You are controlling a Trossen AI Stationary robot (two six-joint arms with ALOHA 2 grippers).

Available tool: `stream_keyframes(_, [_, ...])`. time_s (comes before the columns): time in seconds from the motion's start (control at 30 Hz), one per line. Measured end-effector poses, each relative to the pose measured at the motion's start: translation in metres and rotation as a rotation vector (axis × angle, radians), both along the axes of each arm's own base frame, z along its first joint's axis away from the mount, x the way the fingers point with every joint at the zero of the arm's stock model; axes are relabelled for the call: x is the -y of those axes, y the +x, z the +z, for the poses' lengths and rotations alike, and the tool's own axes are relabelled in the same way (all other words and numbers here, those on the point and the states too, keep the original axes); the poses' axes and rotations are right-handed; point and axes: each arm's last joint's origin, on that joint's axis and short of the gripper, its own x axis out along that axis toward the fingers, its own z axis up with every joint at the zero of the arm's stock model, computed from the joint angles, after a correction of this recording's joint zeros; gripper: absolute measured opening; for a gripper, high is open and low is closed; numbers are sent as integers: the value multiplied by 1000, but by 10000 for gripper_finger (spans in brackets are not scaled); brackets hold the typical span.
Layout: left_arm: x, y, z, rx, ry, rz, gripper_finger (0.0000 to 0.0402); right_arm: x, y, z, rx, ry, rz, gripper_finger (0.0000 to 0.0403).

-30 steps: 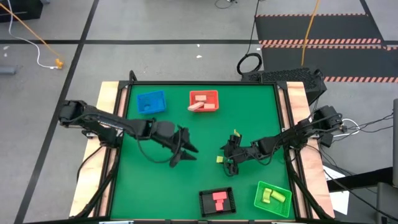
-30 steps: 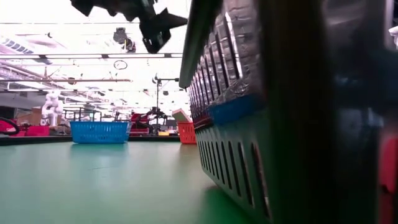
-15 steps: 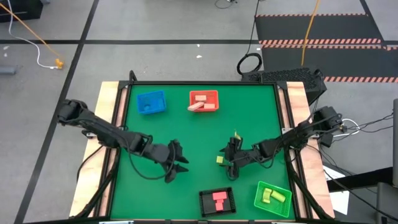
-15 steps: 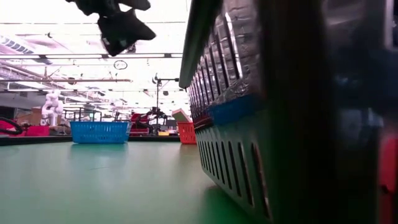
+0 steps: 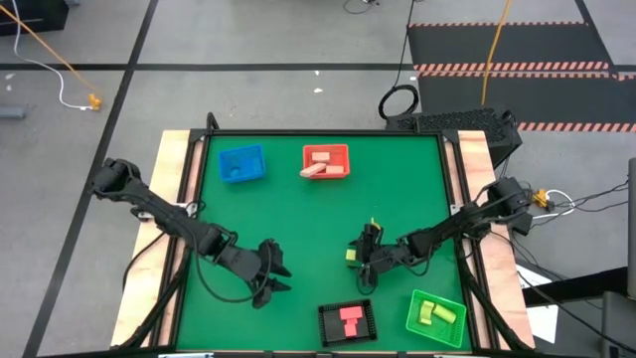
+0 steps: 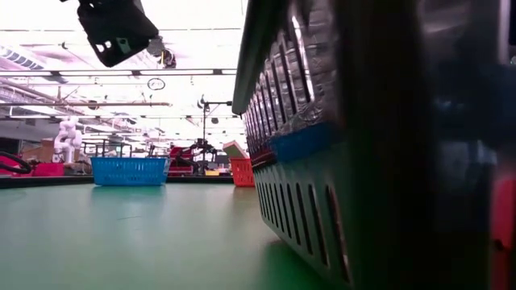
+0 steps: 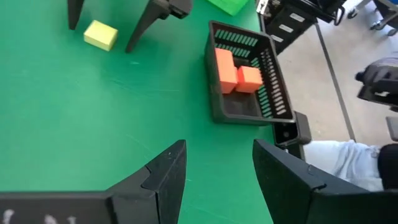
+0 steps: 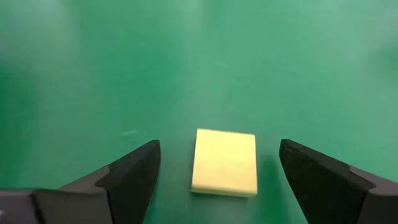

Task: Sort & place blocks by color
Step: Put the green block into the green bin

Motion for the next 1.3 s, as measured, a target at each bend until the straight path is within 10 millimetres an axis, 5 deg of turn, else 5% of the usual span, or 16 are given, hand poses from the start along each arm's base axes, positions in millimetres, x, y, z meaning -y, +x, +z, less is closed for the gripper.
stream_keyframes(0.3, [9,-6,-1,-10,-9,-27,184,0,0,-3,-5,22,-15,282])
stream_keyframes(0.63, [9,-6,-1,-14,-17,-21,184,0,0,-3,-6,62,-52,120])
stream_keyframes(0.83, [7,-4,0,-17,-27,-3,184,1,-1,1,6,145,-127,117])
stream_keyframes(1.3, [-1,-5,3,-27,-34,27,184,4,-24,85,201,376,-100,117])
